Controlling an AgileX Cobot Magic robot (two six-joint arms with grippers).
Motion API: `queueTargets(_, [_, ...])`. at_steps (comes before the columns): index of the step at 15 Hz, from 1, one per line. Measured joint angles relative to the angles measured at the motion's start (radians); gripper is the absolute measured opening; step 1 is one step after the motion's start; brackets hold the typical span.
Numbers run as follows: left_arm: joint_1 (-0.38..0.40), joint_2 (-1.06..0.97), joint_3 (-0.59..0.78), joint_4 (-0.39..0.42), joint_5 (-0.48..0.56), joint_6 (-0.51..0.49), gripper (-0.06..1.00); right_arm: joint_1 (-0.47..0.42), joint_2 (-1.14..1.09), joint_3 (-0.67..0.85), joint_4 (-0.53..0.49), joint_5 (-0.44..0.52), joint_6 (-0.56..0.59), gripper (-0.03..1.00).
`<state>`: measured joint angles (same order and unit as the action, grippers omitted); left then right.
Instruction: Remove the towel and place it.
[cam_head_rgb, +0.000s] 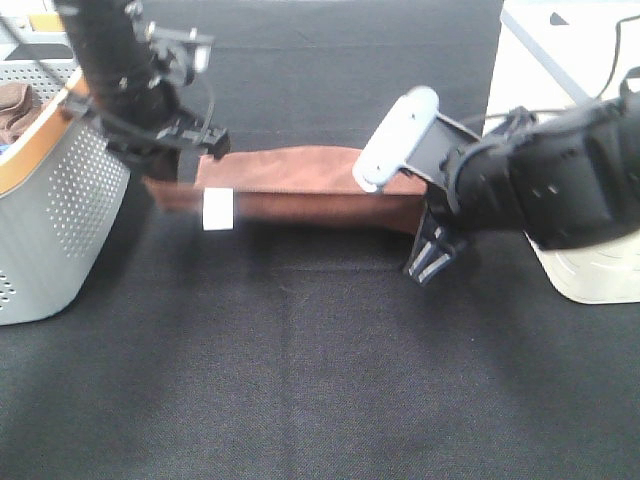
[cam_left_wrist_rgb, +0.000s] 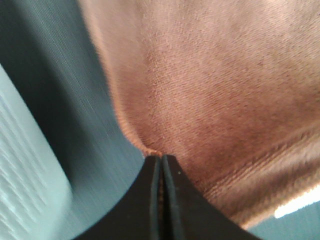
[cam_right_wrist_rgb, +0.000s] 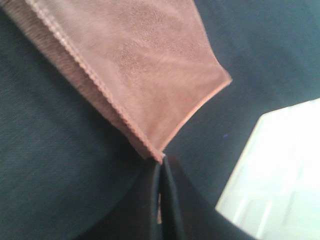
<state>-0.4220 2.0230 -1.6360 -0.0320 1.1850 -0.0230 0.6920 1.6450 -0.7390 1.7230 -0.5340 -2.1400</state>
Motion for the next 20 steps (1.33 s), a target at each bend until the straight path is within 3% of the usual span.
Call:
queueTargets(7, [-0.104,-0.012,0.150,0.015,-0.015,-0.032,0.00,0.002,-0.039,0.134,-0.003,0.057,0.069,0.00])
queueTargets(10, [-0.110,-0.012,0.163,0.019,-0.017,-0.049,0.01,0.002,-0.039,0.168,-0.001,0.105,0.164,0.00])
queueTargets(11, [-0.110,-0.012,0.163,0.042,-0.002,-0.049,0.08,0.000,-0.039,0.172,0.005,0.088,0.194,0.04])
queueTargets(12, [-0.106,-0.012,0.163,0.063,0.016,-0.049,0.18,-0.009,-0.039,0.178,0.015,0.055,0.215,0.14])
queueTargets(13, [-0.101,-0.013,0.166,0.072,0.018,-0.043,0.35,-0.010,-0.039,0.180,0.018,0.039,0.230,0.29])
queueTargets(14, [-0.100,-0.013,0.166,0.072,0.019,-0.041,0.57,-0.010,-0.039,0.180,0.018,0.036,0.245,0.55])
queueTargets(15, [-0.100,-0.013,0.166,0.072,0.019,-0.041,0.64,-0.010,-0.039,0.180,0.019,0.030,0.247,0.66])
queueTargets(20, [-0.100,-0.031,0.166,0.072,0.020,-0.040,0.68,-0.010,-0.120,0.181,0.021,-0.004,0.263,0.74])
